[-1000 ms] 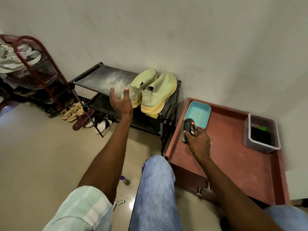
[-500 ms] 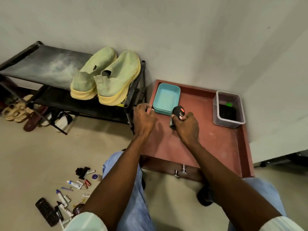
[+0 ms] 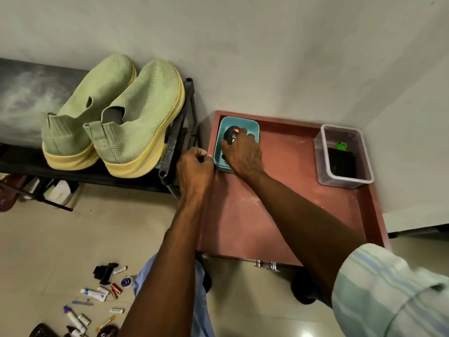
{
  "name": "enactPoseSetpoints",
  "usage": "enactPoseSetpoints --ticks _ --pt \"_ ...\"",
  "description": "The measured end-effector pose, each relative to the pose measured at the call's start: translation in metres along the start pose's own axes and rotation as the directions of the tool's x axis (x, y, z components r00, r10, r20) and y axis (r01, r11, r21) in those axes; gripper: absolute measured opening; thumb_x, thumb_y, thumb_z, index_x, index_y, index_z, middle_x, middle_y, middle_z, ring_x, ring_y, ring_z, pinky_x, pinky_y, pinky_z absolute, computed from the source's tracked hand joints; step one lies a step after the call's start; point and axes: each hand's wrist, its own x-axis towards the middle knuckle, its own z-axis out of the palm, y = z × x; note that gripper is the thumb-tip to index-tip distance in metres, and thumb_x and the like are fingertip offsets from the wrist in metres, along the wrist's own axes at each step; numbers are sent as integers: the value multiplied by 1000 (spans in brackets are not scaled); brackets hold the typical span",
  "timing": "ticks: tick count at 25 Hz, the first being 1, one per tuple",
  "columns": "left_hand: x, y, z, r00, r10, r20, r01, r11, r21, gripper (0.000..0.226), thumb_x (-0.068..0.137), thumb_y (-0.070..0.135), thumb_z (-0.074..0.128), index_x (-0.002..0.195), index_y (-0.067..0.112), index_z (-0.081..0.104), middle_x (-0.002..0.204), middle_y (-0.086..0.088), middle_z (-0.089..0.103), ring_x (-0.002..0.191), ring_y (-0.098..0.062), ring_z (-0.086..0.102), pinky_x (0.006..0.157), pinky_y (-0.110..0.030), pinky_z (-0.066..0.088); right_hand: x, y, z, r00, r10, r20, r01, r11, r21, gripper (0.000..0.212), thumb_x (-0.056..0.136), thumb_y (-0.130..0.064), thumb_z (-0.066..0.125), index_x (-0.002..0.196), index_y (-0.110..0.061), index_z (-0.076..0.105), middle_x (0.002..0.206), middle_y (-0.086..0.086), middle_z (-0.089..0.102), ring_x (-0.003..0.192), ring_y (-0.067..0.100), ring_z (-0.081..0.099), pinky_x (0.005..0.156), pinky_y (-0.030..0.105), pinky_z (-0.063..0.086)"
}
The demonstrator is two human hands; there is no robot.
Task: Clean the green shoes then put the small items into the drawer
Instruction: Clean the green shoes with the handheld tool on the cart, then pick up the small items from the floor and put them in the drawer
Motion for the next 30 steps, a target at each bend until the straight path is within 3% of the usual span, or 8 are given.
enactPoseSetpoints --ticks 6,14,17,21,24,30 --pt "-2 1 6 1000 -5 27 5 1000 14 10 85 13 62 93 15 68 93 1 69 87 -14 64 77 -29 53 9 0 22 998 26 54 -28 999 34 47 94 -42 52 130 -13 43 120 19 51 104 41 59 85 42 48" --pt "-8 2 9 998 55 41 -59 992 116 8 86 12 60 86 9 68 84 0 65 76 -14 58 61 -20 39 7 14 22 990 -41 136 34 998 49 49 91 -29 51 137 -16 41 121 21 52 103 41 57 91 46 50" --pt "-13 1 7 991 124 56 -131 977 167 9 87 12 61 91 8 68 87 -2 66 76 -14 57 59 -18 38 -3 17 9 992 -123 22 122 992 34 43 88 -27 49 127 -9 53 113 19 56 99 37 56 86 42 51" --pt "-27 -3 7 974 209 83 -222 953 209 18 84 14 60 98 9 68 97 -7 70 91 -23 64 76 -31 50 -51 25 -16 978 -153 -139 180 960 213 29 89 -14 54 114 -3 63 110 15 62 97 28 59 79 30 47" --pt "-60 -6 8 947 289 143 -313 928 201 20 84 13 62 102 6 67 104 -10 69 97 -24 64 81 -31 49 -107 52 -38 955 -179 -238 243 928 280 23 87 -8 56 105 -2 67 102 13 66 89 26 62 75 32 49" --pt "-150 -18 14 867 382 319 -463 855 235 20 84 9 61 101 4 69 99 -13 69 92 -26 63 83 -34 51 -212 127 -78 986 -14 -167 61 958 281 17 84 -10 58 94 -8 71 87 9 72 78 24 64 70 28 48"
